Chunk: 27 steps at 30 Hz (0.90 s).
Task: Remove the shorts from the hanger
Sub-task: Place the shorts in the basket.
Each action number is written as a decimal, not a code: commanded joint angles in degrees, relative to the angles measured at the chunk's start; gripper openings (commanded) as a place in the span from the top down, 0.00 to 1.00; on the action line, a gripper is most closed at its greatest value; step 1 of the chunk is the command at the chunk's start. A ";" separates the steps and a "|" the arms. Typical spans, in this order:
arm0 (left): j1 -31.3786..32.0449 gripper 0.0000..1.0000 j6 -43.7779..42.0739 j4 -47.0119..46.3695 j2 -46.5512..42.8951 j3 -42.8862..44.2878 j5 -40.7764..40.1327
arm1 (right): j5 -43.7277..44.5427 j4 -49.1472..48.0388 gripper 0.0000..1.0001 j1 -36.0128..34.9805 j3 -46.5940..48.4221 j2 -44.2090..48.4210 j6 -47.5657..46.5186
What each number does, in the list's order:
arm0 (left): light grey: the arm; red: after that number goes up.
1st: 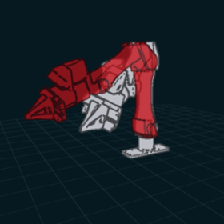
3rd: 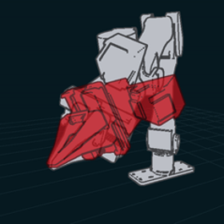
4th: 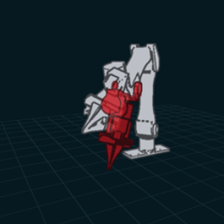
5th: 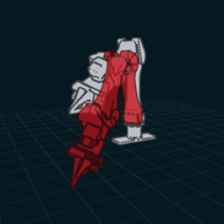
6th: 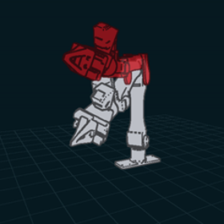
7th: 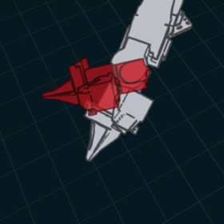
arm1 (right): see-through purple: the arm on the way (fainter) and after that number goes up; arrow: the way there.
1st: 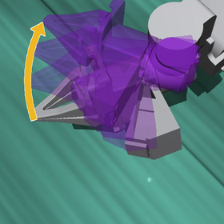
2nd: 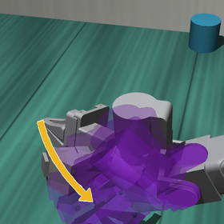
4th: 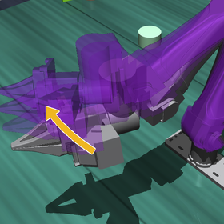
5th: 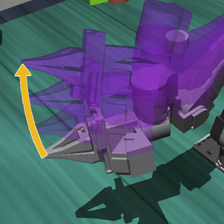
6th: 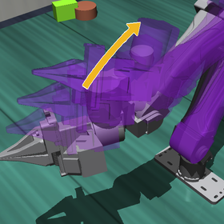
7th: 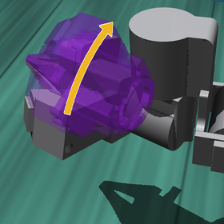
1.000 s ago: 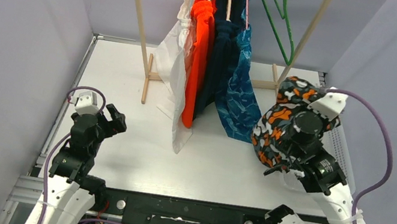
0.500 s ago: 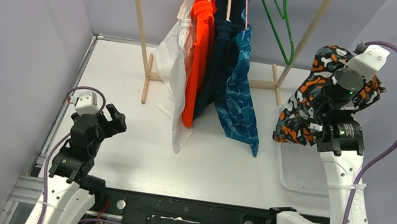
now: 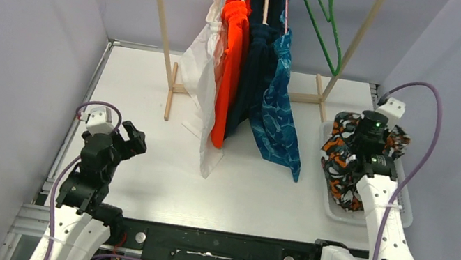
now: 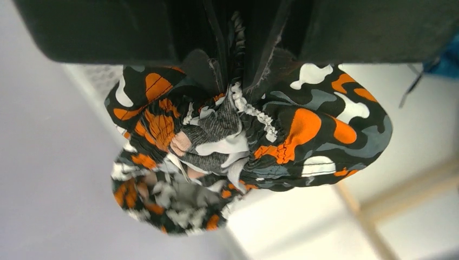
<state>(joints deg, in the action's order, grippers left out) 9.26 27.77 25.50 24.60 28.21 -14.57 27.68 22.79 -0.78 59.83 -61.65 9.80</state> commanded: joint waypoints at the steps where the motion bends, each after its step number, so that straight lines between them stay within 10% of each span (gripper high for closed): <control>1: -0.26 0.15 -0.96 -2.91 -0.45 0.27 0.45 | -11.17 -1.12 1.00 -0.17 -5.27 0.86 10.57; 14: -0.30 0.15 -0.88 -2.82 -0.34 0.28 0.42 | -1.51 -2.12 1.00 3.39 -3.89 0.16 7.49; 27: -0.29 0.15 -0.89 -2.82 -0.69 0.18 0.50 | -20.85 -2.90 1.00 17.42 -2.21 -12.02 12.49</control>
<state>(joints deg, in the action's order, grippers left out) 9.26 27.73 25.47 24.49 28.18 -14.55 14.17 23.94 16.82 57.19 -67.88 19.44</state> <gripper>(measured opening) 0.845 0.115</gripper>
